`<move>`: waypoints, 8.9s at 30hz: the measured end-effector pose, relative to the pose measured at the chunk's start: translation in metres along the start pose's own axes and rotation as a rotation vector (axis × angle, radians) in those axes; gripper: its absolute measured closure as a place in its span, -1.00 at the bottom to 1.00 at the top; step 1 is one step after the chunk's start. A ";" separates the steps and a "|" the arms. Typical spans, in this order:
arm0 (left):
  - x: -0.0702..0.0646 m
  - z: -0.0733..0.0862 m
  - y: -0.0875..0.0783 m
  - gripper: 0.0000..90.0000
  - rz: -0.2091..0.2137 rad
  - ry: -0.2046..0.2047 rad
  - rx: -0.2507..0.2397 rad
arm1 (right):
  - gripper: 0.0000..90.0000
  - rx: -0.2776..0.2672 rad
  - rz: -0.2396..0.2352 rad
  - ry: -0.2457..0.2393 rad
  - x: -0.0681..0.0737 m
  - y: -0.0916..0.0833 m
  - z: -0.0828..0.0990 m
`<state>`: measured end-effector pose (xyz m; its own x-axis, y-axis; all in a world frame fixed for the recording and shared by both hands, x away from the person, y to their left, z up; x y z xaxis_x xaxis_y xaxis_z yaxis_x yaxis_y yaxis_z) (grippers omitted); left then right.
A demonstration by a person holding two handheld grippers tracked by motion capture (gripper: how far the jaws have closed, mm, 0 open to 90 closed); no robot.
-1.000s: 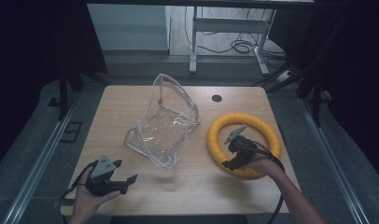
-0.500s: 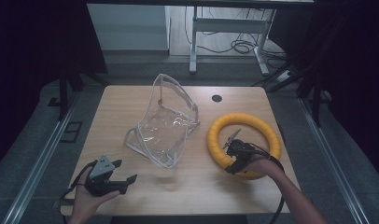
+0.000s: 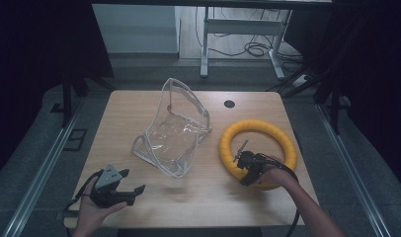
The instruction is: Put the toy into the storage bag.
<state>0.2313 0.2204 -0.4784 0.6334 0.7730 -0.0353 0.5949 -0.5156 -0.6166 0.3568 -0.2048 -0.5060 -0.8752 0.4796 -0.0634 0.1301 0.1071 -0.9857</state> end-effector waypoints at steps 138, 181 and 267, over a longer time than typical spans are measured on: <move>0.000 0.000 0.001 -0.54 -0.003 0.002 -0.001 | 0.15 -1.074 -0.110 0.117 0.010 -0.154 -0.026; 0.000 0.000 0.002 -0.54 -0.003 0.008 0.004 | 0.14 -1.315 -0.132 0.078 0.032 -0.189 -0.059; 0.001 0.001 0.000 -0.54 0.002 0.021 0.005 | 0.13 -1.393 -0.267 -0.126 0.094 -0.202 -0.138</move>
<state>0.2317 0.2217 -0.4787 0.6451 0.7638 -0.0204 0.5911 -0.5157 -0.6202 0.3128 -0.0617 -0.2911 -0.9712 0.2381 0.0108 0.2378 0.9711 -0.0181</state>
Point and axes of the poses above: each handheld gripper's, and its own axes: y roughly forward along the jaws, z roughly out of its underside, x roughly to its left, the point moved 1 cm from there along y, roughly forward along the jaws
